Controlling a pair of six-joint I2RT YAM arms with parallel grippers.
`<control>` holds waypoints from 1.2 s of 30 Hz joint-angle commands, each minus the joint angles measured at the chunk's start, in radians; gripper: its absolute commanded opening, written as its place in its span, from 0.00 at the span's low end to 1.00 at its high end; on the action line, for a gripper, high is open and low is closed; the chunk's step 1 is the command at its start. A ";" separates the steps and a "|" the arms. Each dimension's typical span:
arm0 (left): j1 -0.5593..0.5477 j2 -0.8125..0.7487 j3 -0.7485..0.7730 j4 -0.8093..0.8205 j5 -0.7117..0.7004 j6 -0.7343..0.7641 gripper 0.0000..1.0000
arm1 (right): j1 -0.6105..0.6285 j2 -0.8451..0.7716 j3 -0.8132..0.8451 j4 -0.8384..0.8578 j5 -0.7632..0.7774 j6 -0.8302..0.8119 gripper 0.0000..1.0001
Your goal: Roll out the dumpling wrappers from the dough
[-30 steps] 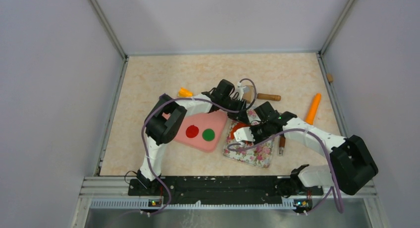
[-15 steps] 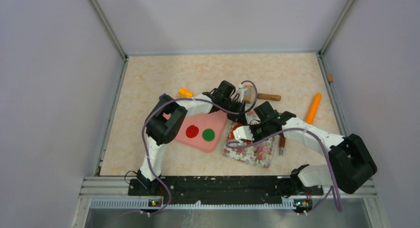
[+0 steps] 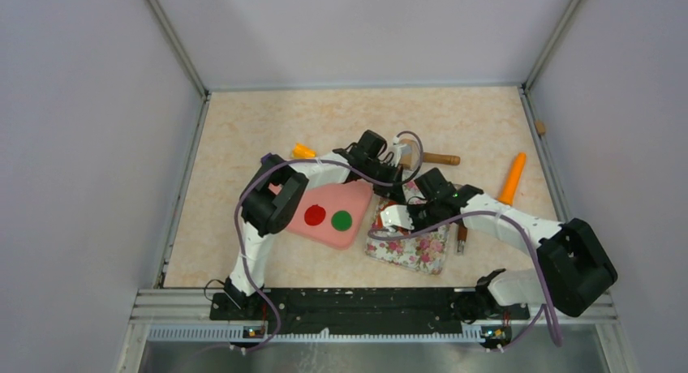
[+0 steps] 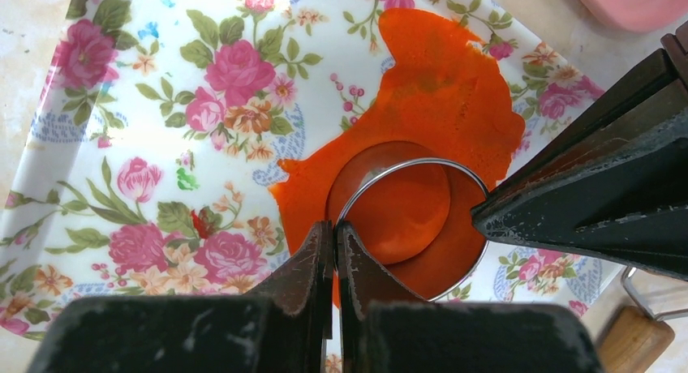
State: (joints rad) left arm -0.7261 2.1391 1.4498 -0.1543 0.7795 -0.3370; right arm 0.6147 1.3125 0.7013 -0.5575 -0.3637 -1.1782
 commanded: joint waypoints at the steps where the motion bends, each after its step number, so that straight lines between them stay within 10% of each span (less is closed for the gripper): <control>1: -0.018 0.060 0.032 0.002 -0.037 0.022 0.00 | 0.049 0.075 -0.030 0.015 -0.051 0.091 0.00; 14: -0.021 0.097 0.071 0.012 0.001 0.018 0.00 | 0.094 0.122 -0.006 0.049 -0.002 0.255 0.00; 36: -0.020 -0.017 -0.076 -0.061 0.007 0.048 0.00 | 0.015 0.054 0.000 -0.174 0.017 -0.083 0.00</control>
State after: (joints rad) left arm -0.7231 2.1288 1.4136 -0.1215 0.8295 -0.3191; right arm 0.6609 1.3193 0.7105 -0.5903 -0.3195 -1.1835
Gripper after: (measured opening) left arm 0.005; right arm 0.012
